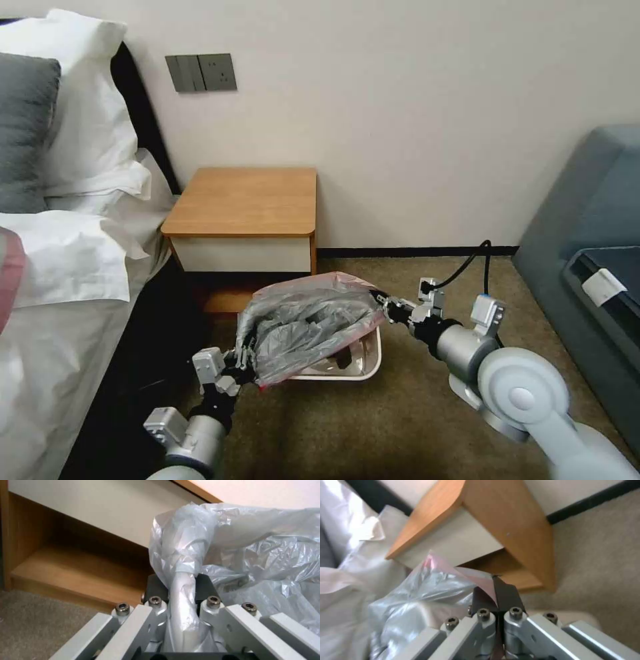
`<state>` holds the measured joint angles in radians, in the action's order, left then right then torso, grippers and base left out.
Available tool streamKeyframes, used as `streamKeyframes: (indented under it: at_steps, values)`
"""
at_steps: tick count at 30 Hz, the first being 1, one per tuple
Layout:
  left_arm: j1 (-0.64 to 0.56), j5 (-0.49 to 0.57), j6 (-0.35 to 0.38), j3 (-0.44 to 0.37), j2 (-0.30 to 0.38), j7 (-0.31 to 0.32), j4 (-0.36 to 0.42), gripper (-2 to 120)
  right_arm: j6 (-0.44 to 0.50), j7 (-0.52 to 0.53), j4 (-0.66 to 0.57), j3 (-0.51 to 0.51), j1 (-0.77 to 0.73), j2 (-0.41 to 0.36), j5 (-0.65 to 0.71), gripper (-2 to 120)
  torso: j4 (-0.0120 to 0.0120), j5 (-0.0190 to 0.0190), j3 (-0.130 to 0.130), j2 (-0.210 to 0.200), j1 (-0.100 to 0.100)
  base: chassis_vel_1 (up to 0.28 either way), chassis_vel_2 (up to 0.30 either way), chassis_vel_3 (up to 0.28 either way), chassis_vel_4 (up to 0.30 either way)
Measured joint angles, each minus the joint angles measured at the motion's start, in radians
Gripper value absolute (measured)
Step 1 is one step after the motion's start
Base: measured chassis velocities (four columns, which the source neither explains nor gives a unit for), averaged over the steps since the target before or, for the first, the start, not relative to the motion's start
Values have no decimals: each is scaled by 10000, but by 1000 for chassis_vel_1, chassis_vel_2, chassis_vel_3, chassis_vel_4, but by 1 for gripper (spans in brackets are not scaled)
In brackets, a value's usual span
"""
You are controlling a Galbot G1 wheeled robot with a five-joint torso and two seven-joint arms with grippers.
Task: Pick up the garbage bag from the table and place it over the trash can.
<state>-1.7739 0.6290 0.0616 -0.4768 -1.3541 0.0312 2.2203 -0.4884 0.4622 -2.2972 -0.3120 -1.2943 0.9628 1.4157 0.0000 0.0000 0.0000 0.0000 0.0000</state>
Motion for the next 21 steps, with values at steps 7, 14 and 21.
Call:
streamKeyframes:
  at_steps: [7,14,21]
  values:
    - [79,637,173,-228,0,17,44,8,90,187,-578,-41,-513,147,94,0,0,0,0,0,0,0,0,0,0]
    - [106,867,255,-474,7,27,35,8,117,257,-834,-145,-966,285,-275,0,0,0,0,0,0,0,0,0,0]
    - [113,970,278,-556,8,31,35,8,81,270,-908,-167,-1276,366,-812,17,1,0,0,0,-1,0,0,0,0]
